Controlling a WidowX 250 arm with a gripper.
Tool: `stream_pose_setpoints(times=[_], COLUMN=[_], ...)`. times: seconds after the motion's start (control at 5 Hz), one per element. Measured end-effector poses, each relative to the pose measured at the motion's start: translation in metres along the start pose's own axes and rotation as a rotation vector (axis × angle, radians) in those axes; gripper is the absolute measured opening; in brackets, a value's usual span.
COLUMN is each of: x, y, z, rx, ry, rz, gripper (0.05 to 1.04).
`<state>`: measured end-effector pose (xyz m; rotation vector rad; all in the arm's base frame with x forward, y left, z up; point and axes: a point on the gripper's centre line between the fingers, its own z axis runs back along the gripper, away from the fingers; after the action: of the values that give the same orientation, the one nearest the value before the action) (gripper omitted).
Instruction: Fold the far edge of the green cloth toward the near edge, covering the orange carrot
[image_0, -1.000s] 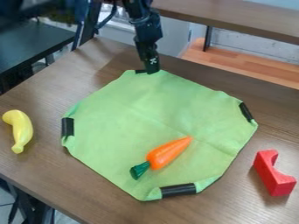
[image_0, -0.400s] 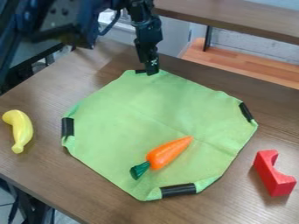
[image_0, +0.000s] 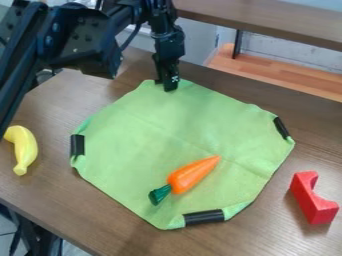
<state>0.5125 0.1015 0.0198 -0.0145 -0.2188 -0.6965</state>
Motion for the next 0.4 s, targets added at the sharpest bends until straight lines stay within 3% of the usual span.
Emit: stream_pose_setpoints(times=[0.2, 0.4], x=[0.0015, -0.0013], y=[-0.0024, -0.0121], z=[-0.0013, -0.0018], rx=[-0.009, -0.040], ry=[-0.004, -0.022], rz=[-0.009, -0.013], gripper=[0.377, 0.173])
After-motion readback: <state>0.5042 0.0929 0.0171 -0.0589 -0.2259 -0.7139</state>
